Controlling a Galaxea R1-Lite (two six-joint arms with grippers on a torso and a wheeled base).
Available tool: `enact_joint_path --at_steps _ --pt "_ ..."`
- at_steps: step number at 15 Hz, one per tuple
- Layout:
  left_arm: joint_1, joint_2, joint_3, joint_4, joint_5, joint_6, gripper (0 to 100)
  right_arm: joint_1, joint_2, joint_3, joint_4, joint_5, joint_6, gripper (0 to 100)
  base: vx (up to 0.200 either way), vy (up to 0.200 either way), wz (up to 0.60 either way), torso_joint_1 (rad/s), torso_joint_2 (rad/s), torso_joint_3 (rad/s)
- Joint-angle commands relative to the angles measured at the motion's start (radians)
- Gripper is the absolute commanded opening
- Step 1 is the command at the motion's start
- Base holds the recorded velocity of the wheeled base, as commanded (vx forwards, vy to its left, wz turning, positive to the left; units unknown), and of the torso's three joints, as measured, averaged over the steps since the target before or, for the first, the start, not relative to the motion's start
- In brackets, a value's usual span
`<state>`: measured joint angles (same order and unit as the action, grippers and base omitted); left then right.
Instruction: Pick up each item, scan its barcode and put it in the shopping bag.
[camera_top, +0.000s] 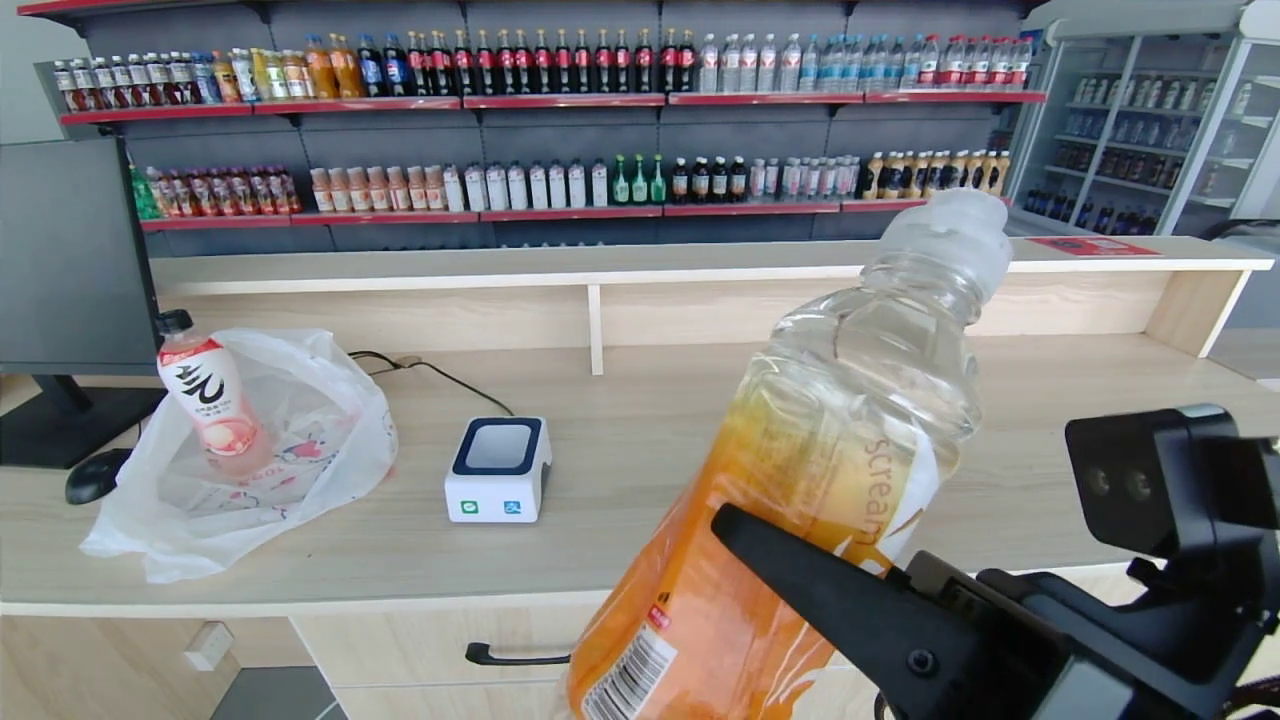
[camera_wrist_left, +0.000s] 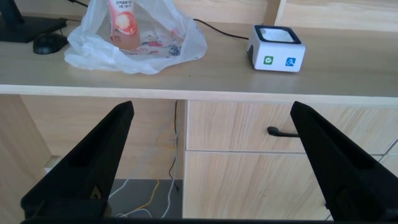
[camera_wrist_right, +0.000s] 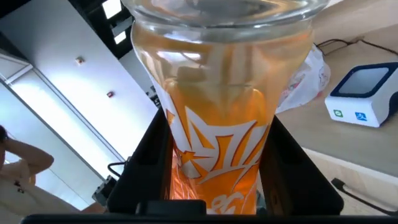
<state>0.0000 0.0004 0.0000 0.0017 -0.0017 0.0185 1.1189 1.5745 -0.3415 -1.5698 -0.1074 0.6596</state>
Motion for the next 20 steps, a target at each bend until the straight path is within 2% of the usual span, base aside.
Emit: enact_joint_path --at_steps 1,5,8,10,14,16,18,20 --pt "0.002 0.0 0.0 0.0 0.0 0.0 100 0.013 0.007 -0.004 -0.001 0.0 0.003 0 0.0 0.0 0.0 0.0 0.0 0.0" --pt "0.002 0.0 0.0 0.0 0.0 0.0 100 0.041 0.012 -0.013 -0.001 0.0 0.094 0 0.0 0.0 0.0 0.0 0.0 0.0" --pt "0.0 0.0 0.0 0.0 0.0 0.0 100 0.041 0.01 -0.028 -0.001 -0.001 0.106 0 0.0 0.0 0.0 0.0 0.0 0.0" --pt "0.002 0.0 0.0 0.0 0.0 0.0 100 0.051 0.007 -0.053 -0.001 -0.001 0.173 0 0.0 0.0 0.0 0.0 0.0 0.0" --pt "0.0 0.0 0.0 0.0 0.0 0.0 100 0.05 0.007 -0.053 -0.001 -0.008 0.207 0 0.0 0.0 0.0 0.0 0.0 0.0" --pt "0.0 0.0 0.0 0.0 0.0 0.0 100 0.048 0.01 -0.054 -0.001 -0.047 0.285 0 0.0 0.0 0.0 0.0 0.0 0.0" --pt "0.002 0.0 0.0 0.0 0.0 0.0 100 0.048 0.032 -0.037 -0.001 -0.069 0.288 0 0.0 0.0 0.0 0.0 0.0 0.0" --pt "0.0 0.0 0.0 0.0 0.0 0.0 100 0.022 0.025 0.016 -0.001 -0.069 0.354 0 0.0 0.0 0.0 0.0 0.0 0.0"
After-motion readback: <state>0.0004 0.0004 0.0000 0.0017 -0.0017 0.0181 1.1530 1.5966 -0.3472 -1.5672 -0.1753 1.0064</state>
